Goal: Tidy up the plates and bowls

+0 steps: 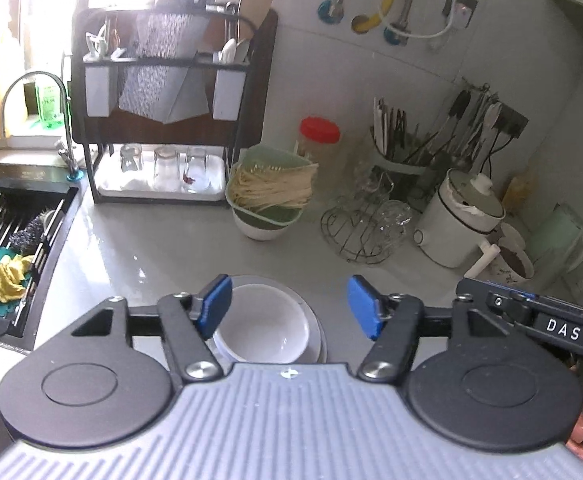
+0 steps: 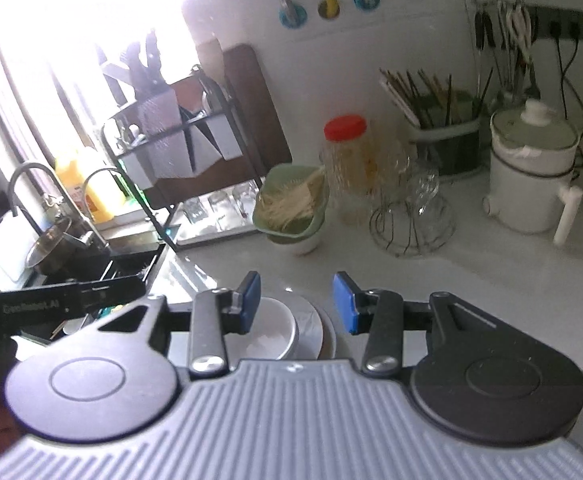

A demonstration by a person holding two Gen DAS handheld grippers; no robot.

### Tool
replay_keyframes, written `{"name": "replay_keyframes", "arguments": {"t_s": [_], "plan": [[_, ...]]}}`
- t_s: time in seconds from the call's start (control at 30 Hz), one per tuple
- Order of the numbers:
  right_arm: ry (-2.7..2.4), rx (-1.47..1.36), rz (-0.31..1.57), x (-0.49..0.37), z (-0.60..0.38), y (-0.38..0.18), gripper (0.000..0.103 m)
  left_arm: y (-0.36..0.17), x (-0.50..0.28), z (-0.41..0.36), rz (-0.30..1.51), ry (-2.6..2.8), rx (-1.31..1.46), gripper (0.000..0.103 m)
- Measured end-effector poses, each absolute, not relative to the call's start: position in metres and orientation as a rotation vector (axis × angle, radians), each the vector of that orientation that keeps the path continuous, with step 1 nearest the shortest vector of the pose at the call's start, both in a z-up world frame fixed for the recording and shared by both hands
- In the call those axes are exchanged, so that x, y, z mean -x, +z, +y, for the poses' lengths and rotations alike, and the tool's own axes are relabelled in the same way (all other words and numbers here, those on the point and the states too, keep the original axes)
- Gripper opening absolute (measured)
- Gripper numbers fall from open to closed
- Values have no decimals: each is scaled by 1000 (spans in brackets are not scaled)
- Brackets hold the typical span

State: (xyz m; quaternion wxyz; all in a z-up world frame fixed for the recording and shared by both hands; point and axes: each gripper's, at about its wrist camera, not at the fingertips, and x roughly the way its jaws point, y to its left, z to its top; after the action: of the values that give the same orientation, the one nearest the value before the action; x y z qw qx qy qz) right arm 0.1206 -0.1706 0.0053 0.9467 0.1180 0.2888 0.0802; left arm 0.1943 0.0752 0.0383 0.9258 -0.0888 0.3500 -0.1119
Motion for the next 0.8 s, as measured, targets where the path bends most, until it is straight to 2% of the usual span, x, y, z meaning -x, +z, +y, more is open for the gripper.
{"name": "replay_keyframes", "arguments": {"t_s": [0.13,0.3,0.37,0.43,0.5,0.53,0.8], "plan": [[177,-226,560,-101,-175,8,44,45,-169,69,694,-222,179,74],[180,-205,520,-75,-181,10,44,44,-136,71,649,-187,238,85],[176,-196,507,-66,-184,9,44,42,-126,71,643,-163,240,93],[172,-189,501,-59,-187,7,52,41,-116,70,648,-142,224,96],[174,-186,494,-51,-188,3,80,40,-107,68,652,-122,198,99],[177,-184,493,-48,-189,1,85,39,-103,66,657,-116,186,100],[195,-194,495,-22,-194,-13,86,27,-73,57,705,-77,136,100]]}}
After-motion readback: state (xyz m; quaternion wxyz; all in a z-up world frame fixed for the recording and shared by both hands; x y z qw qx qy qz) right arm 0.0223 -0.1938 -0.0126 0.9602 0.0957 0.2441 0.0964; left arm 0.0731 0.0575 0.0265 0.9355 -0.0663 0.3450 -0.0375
